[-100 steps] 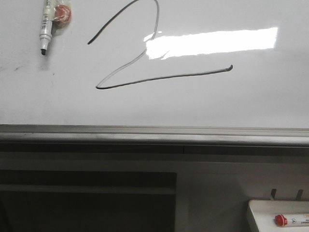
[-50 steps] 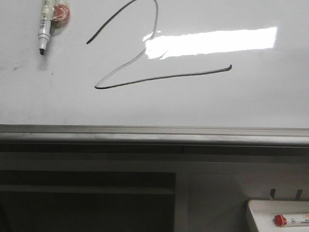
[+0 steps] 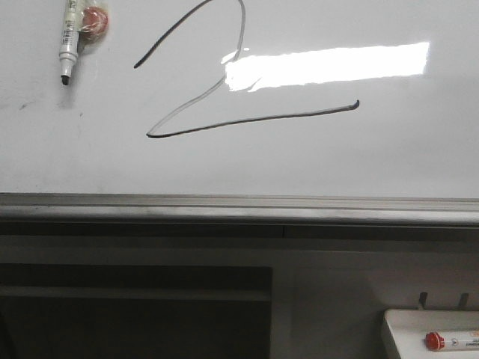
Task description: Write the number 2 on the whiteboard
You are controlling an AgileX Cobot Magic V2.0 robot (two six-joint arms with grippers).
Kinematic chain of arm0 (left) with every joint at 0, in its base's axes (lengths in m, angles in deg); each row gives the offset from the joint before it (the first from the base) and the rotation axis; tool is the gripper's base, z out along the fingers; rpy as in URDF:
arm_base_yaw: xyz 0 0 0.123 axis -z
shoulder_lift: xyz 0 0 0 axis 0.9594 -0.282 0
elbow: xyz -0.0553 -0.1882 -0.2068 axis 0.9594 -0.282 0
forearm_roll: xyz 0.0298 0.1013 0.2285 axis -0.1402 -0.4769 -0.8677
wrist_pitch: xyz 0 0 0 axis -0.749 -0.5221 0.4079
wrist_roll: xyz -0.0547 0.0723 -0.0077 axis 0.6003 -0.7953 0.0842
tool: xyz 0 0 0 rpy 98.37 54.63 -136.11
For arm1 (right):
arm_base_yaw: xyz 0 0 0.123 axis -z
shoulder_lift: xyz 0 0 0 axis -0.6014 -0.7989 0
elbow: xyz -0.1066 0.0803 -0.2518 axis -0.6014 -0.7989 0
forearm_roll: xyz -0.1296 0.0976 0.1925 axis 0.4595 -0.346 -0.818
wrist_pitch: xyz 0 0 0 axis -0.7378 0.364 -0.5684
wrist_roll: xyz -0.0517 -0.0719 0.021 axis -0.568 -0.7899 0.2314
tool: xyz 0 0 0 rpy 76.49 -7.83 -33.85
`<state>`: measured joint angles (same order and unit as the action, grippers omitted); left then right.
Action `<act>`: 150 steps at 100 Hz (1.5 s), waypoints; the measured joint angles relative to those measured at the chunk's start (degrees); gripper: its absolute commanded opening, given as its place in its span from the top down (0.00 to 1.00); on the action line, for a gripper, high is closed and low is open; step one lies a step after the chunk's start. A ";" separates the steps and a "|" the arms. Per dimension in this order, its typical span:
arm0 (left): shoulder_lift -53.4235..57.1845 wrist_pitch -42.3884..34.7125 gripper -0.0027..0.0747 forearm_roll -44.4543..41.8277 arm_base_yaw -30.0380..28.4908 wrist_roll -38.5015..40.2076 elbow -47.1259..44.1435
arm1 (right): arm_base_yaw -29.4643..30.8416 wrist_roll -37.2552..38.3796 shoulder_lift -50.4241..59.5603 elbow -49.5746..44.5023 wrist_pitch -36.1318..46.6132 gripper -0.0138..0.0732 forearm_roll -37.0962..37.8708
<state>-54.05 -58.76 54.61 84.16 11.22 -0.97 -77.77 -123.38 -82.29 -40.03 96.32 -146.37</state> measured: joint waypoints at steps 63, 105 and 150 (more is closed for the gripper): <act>0.00 0.00 0.99 0.00 0.00 0.00 0.00 | 5.44 30.31 0.78 -11.05 1.20 0.92 31.87; 0.00 0.00 0.99 0.00 0.00 0.00 0.00 | 21.92 67.99 12.90 -11.05 -28.98 0.93 69.92; 0.00 0.00 0.99 0.00 0.00 0.00 0.00 | 21.98 70.54 12.99 -11.05 -34.73 0.92 69.80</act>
<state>-54.05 -58.76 54.61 84.16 11.22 -0.97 -55.79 -52.84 -69.31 -51.08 61.59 -76.57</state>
